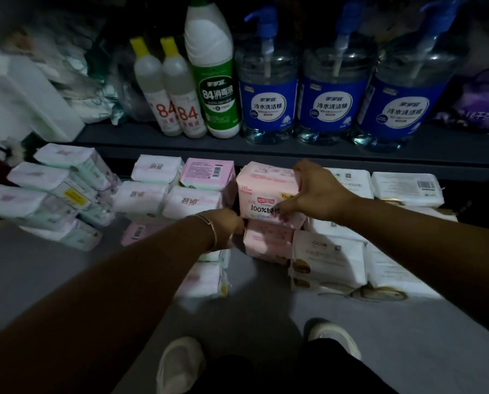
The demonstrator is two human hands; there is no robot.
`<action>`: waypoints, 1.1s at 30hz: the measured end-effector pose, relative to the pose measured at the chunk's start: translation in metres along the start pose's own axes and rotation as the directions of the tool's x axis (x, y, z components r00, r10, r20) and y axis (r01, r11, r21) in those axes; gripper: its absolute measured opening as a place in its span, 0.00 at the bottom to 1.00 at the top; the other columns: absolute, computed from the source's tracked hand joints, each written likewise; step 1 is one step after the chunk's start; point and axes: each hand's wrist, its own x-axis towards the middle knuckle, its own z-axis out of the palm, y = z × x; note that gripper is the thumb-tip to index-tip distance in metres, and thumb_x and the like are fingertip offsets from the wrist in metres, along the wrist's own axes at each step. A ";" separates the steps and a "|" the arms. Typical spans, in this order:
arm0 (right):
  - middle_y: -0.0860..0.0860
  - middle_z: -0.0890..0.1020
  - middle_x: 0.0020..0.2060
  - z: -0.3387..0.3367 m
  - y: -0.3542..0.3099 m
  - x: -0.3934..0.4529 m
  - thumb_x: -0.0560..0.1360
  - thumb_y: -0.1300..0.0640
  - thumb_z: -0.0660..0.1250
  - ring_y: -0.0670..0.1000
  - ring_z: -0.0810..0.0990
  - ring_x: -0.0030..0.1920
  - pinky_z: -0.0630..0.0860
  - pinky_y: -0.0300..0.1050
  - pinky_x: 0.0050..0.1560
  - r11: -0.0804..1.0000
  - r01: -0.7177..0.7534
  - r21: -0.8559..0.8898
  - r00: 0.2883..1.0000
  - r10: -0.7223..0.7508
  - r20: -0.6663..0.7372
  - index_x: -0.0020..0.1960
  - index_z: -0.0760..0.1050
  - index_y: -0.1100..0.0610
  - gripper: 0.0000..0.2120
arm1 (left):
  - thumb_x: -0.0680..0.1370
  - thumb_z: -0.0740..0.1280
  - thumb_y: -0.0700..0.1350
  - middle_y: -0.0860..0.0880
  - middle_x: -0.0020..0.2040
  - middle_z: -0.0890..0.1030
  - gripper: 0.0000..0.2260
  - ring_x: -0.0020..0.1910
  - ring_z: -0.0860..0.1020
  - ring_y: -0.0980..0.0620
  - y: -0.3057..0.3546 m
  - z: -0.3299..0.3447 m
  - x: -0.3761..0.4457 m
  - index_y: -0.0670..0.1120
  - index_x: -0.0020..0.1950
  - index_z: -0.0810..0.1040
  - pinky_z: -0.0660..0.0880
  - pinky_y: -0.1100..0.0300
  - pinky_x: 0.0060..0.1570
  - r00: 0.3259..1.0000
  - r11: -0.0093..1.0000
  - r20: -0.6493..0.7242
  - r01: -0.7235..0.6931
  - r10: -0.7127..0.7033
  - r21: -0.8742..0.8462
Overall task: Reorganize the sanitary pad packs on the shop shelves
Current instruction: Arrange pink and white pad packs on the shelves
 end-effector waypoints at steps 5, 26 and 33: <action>0.55 0.69 0.63 0.030 -0.003 0.010 0.62 0.54 0.79 0.54 0.70 0.61 0.71 0.49 0.61 0.993 -0.041 -0.114 0.998 0.047 0.051 0.67 0.62 0.58 0.39 | 0.76 0.67 0.45 0.45 0.63 0.75 0.15 0.61 0.72 0.47 -0.024 -0.008 -0.019 0.44 0.63 0.74 0.67 0.61 0.56 0.999 0.999 -0.032 0.021 -0.020 0.034; 0.59 0.81 0.49 -0.160 -0.162 -0.001 0.73 0.56 0.68 0.60 0.79 0.50 0.77 0.54 0.50 0.912 0.226 -0.342 0.894 -0.334 -0.300 0.54 0.76 0.59 0.11 | 0.78 0.63 0.43 0.46 0.57 0.75 0.13 0.56 0.75 0.45 -0.014 -0.257 -0.104 0.46 0.61 0.75 0.72 0.56 0.56 0.821 0.998 -0.570 0.008 0.029 0.062; 0.58 0.80 0.52 -0.235 -0.217 0.068 0.71 0.57 0.69 0.59 0.79 0.51 0.77 0.52 0.52 0.923 0.207 -0.323 0.833 -0.339 -0.436 0.57 0.75 0.59 0.15 | 0.76 0.66 0.43 0.45 0.59 0.72 0.16 0.58 0.74 0.46 -0.055 -0.359 -0.095 0.45 0.64 0.73 0.70 0.57 0.59 0.675 1.000 -0.737 0.009 -0.015 -0.012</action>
